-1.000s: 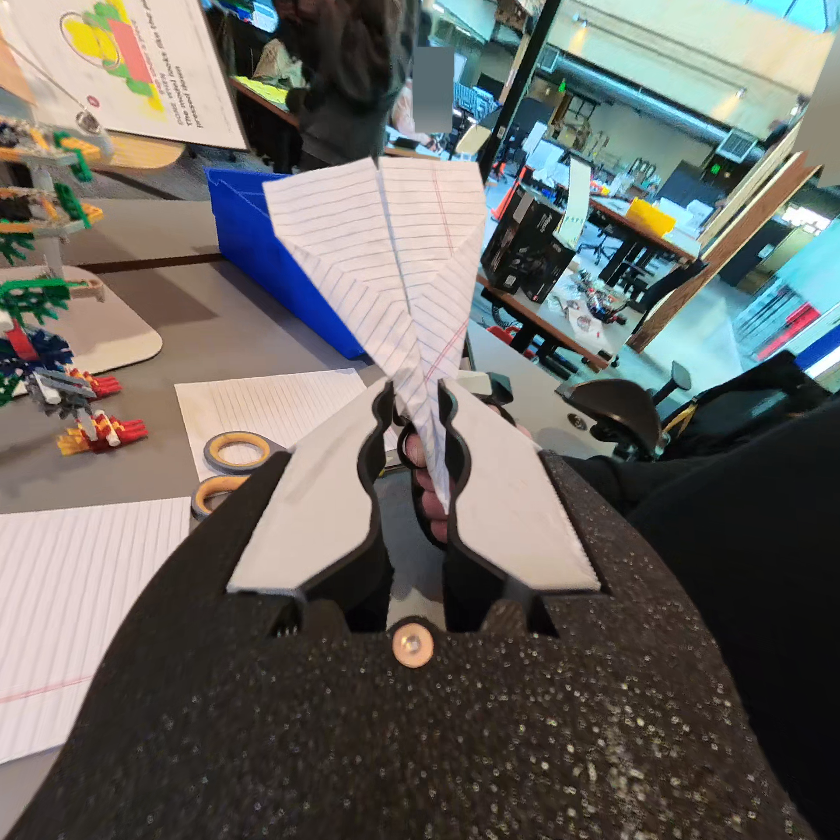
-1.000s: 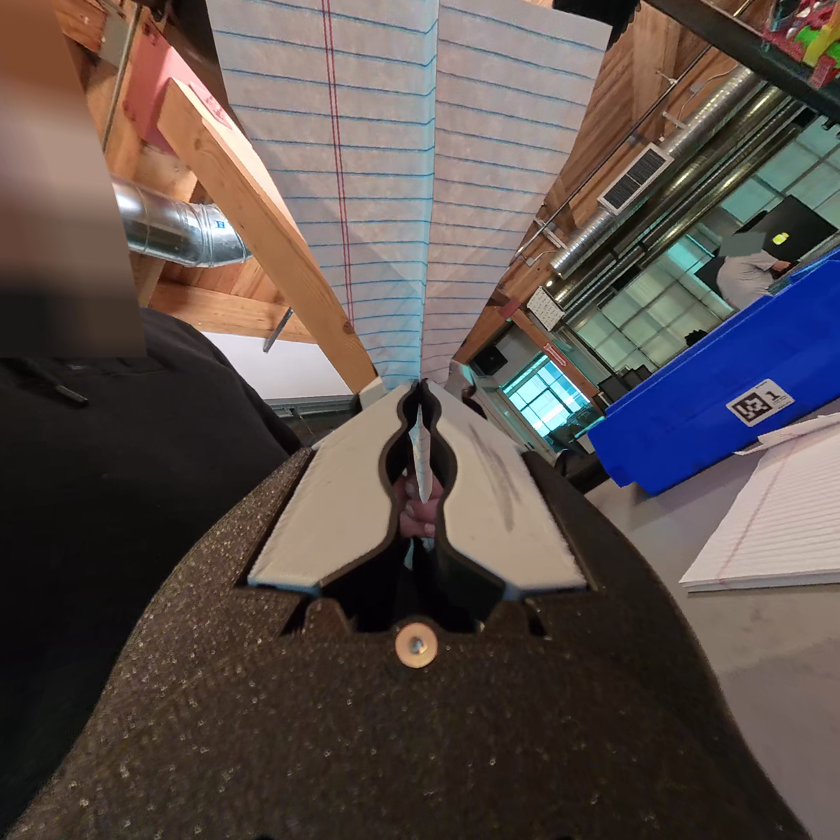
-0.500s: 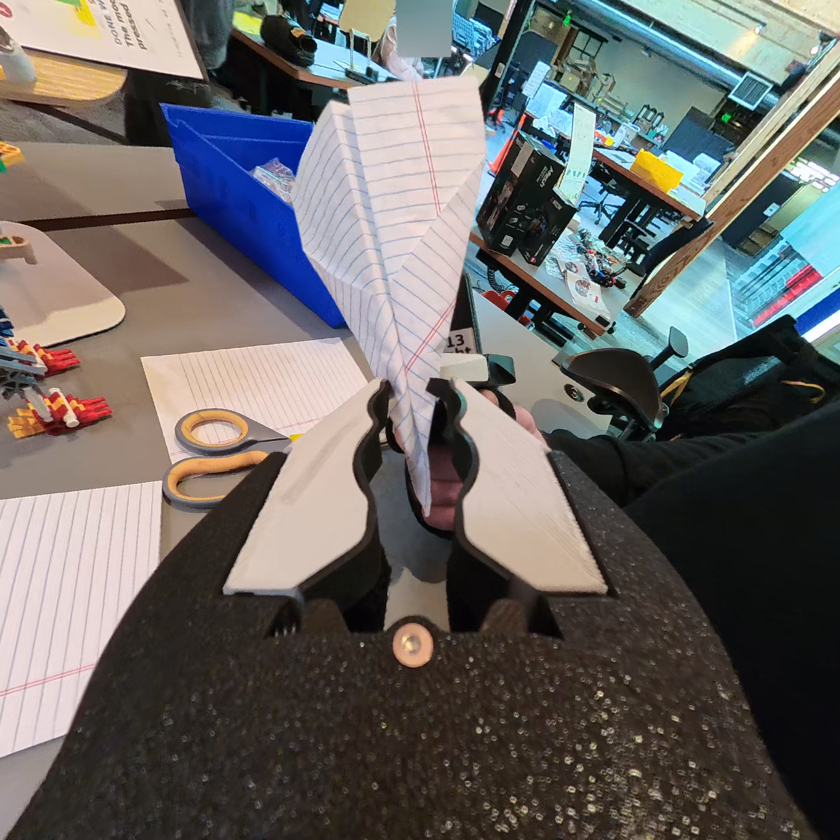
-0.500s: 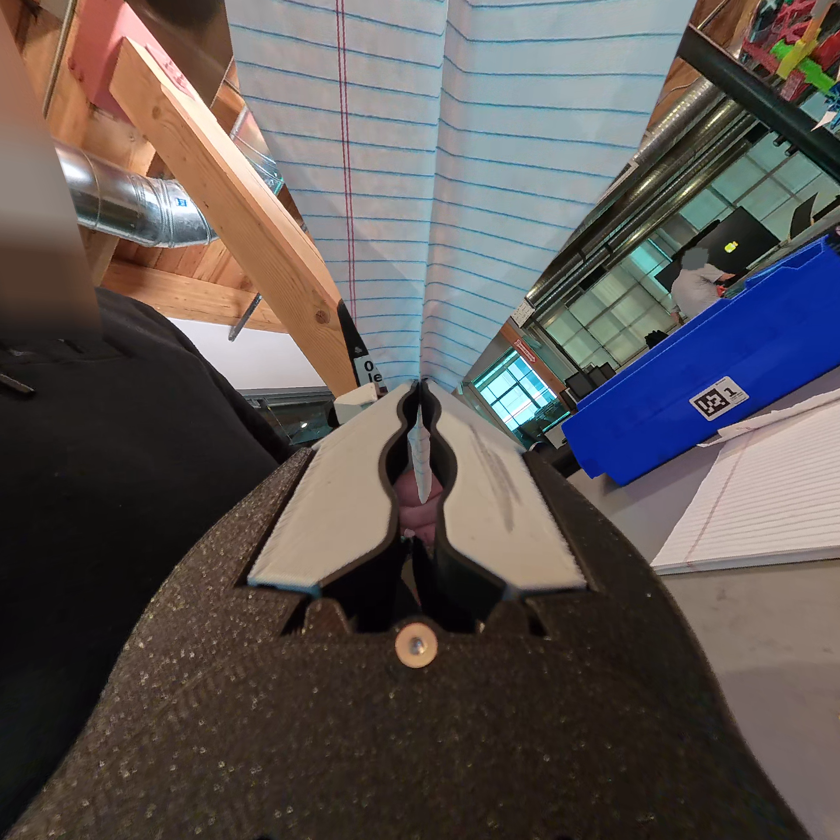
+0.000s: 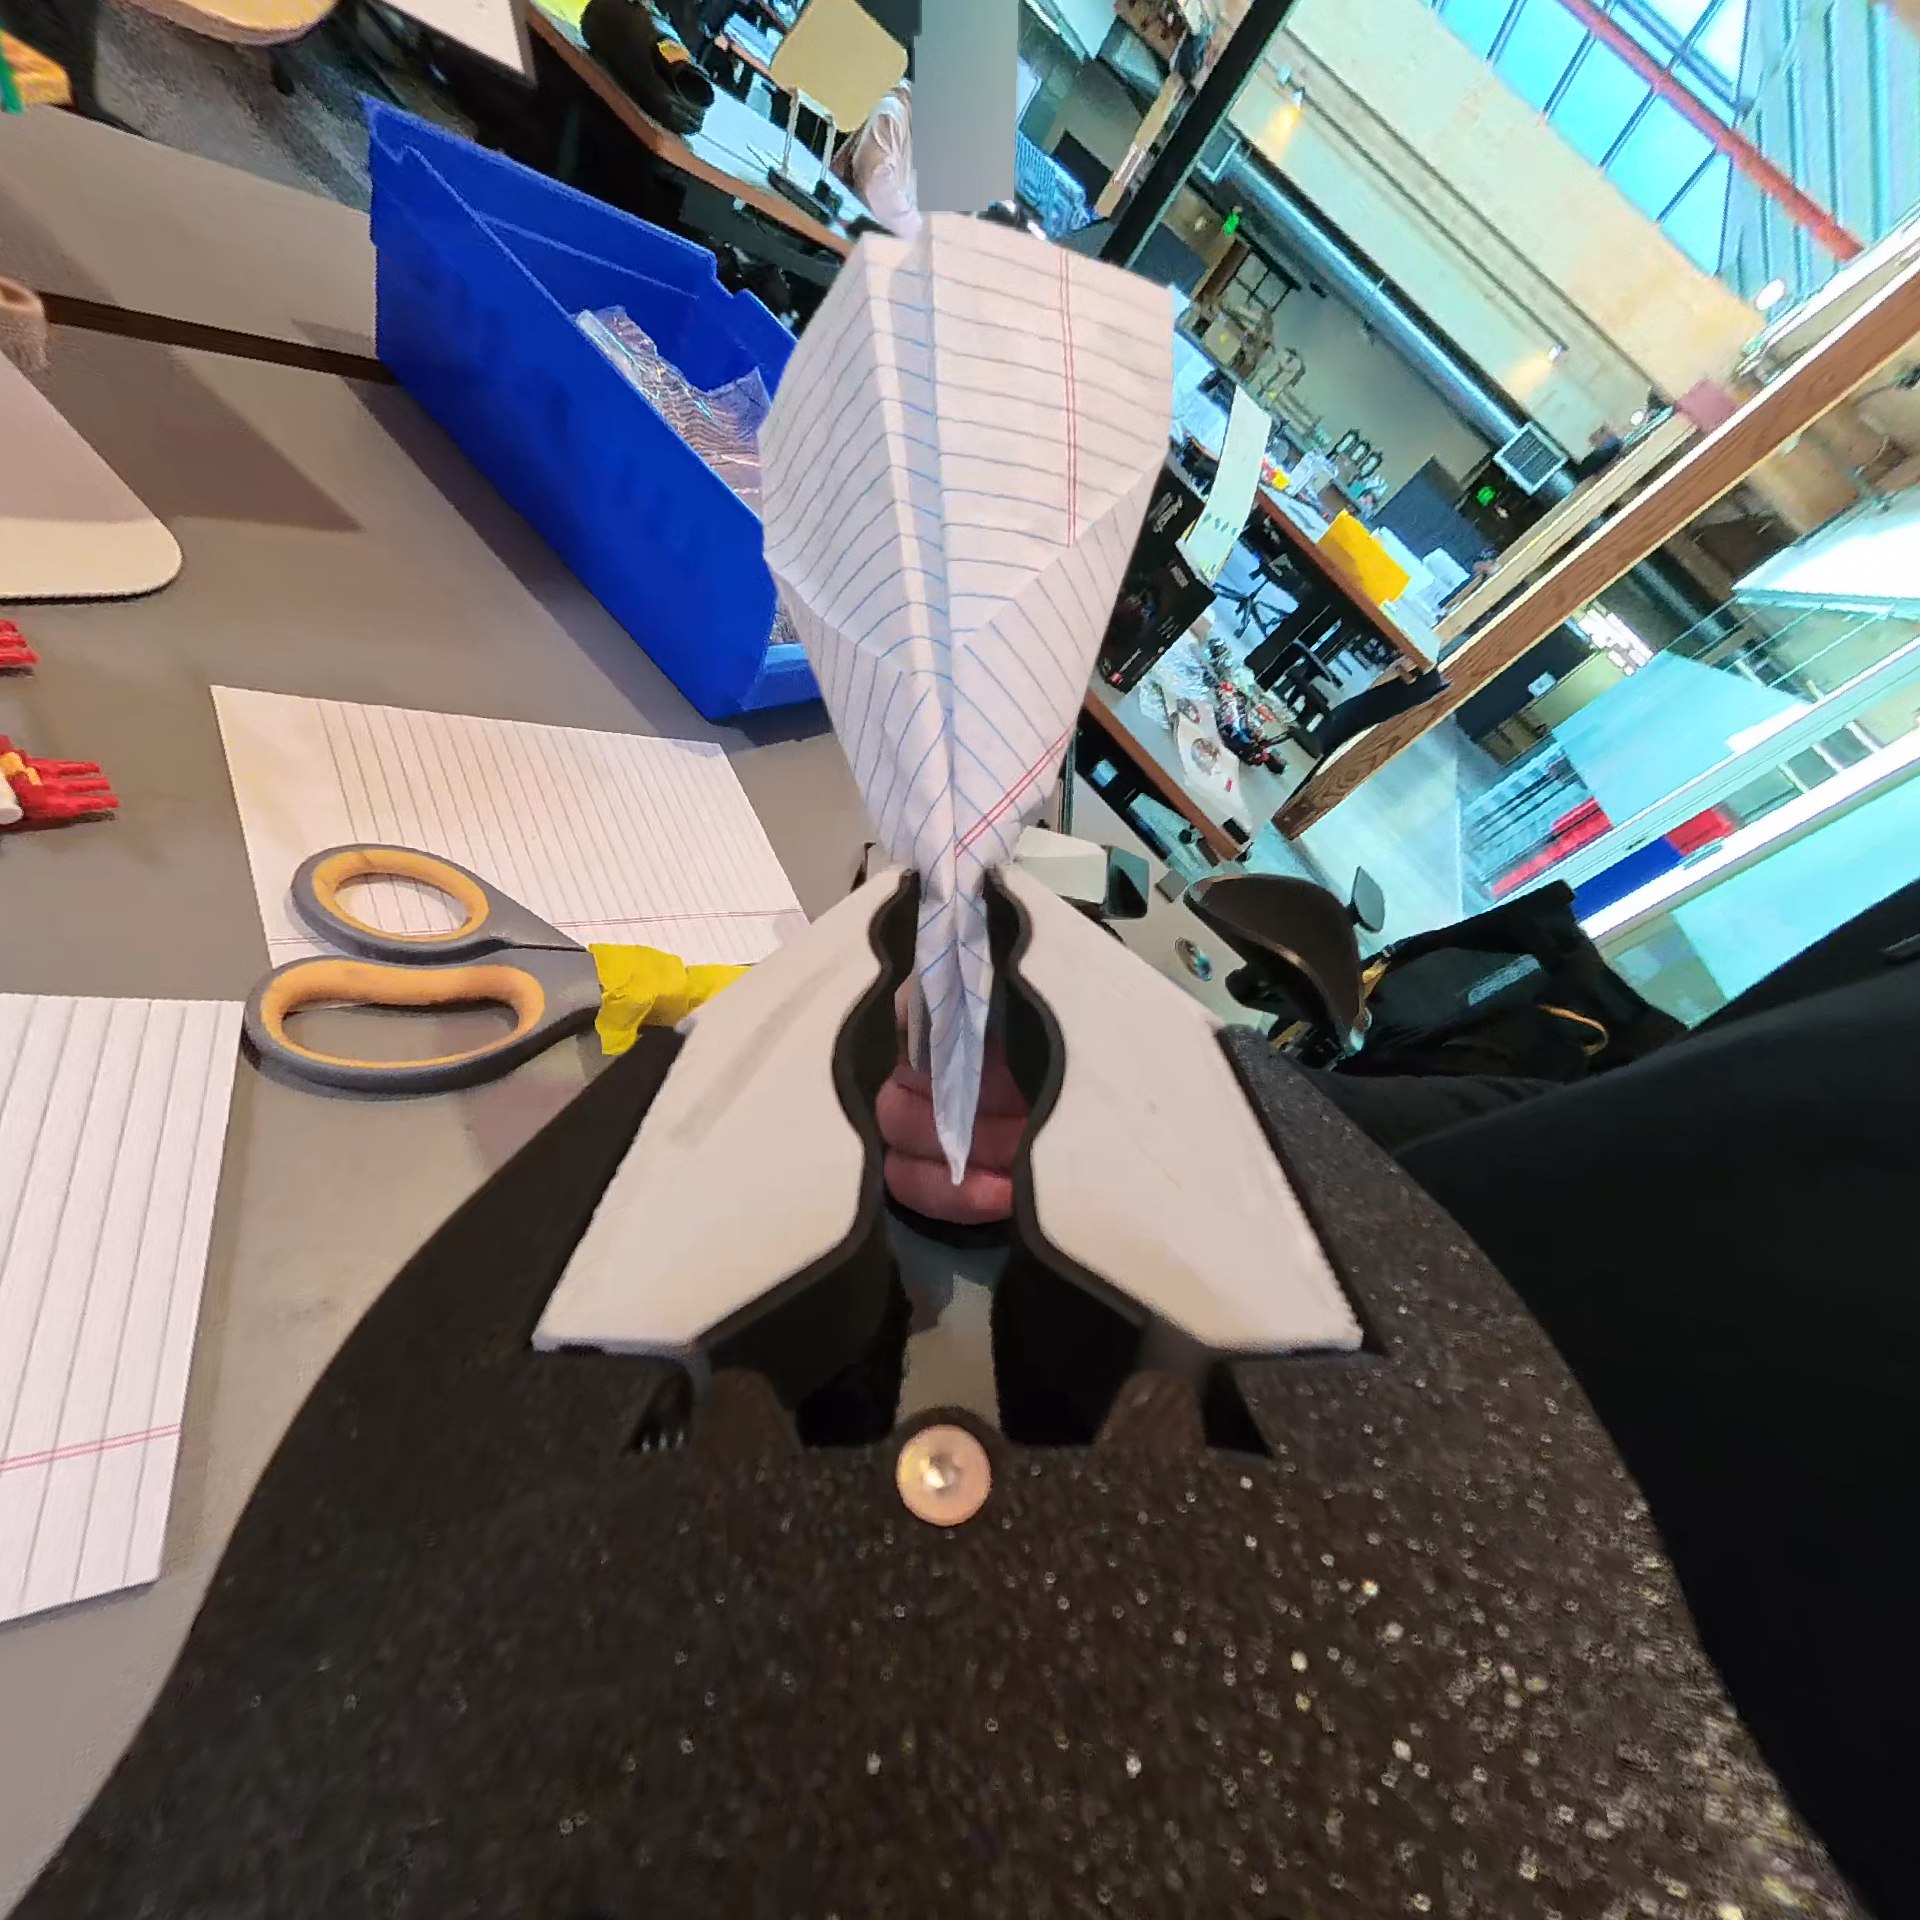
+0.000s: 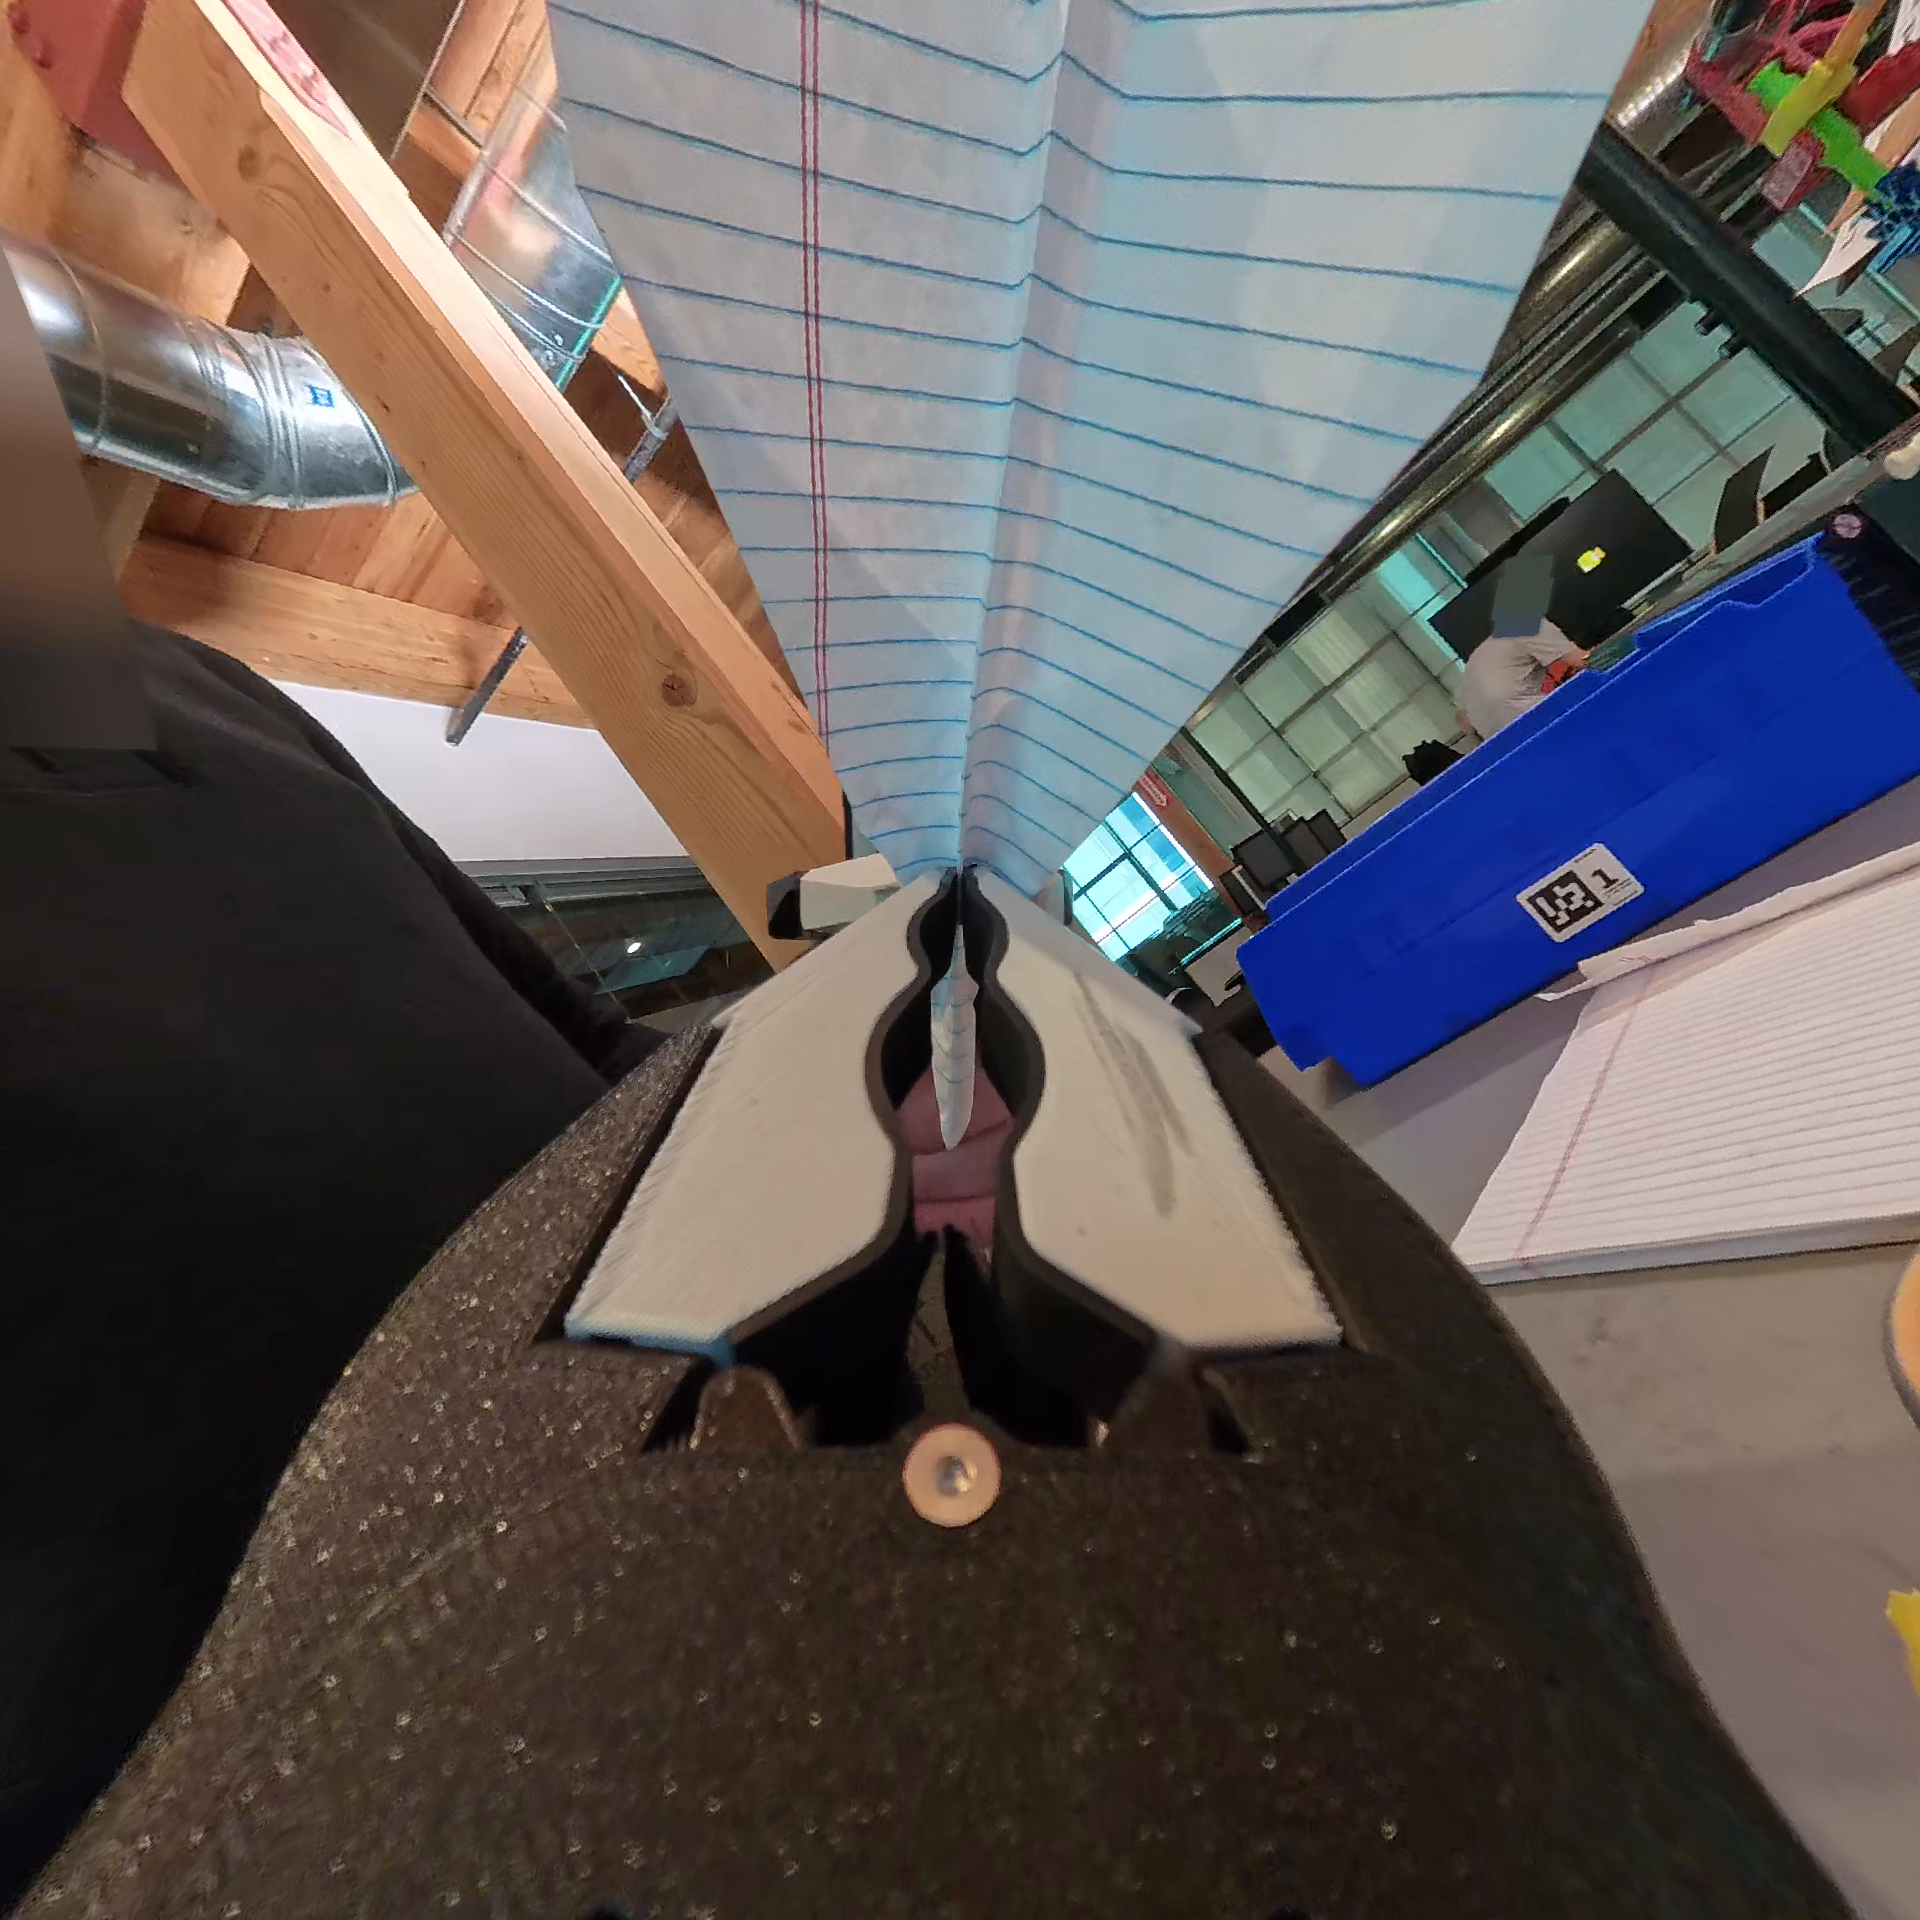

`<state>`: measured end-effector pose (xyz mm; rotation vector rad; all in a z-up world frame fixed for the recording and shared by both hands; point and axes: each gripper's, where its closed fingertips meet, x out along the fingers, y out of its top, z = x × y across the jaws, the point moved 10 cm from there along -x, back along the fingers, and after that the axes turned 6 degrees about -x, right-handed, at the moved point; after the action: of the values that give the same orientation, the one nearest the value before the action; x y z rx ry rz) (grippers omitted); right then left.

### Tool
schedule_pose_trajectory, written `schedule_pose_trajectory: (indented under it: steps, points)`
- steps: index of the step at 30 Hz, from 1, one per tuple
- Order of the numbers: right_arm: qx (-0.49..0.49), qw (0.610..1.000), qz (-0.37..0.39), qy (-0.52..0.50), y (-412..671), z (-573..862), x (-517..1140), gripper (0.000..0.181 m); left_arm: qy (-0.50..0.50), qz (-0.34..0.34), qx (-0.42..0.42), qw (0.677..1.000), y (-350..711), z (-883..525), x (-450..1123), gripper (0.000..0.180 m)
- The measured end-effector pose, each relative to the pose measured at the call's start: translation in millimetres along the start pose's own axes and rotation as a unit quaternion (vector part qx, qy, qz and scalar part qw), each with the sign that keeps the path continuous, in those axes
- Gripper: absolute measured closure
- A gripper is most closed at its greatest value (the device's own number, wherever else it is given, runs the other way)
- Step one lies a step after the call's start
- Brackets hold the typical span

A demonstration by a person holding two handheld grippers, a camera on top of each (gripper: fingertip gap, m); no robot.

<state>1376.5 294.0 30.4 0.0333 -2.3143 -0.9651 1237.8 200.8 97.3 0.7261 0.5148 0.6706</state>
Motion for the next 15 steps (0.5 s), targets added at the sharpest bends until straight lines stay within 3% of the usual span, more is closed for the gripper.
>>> schedule_pose_trajectory:
  steps: [15]
  points:
    - [0.005,0.991,-0.071,-0.111,-19.7,5.8,1.1,0.181,0.002,0.007,-0.089,0.996,-25.0,-31.3,-11.1,0.171]
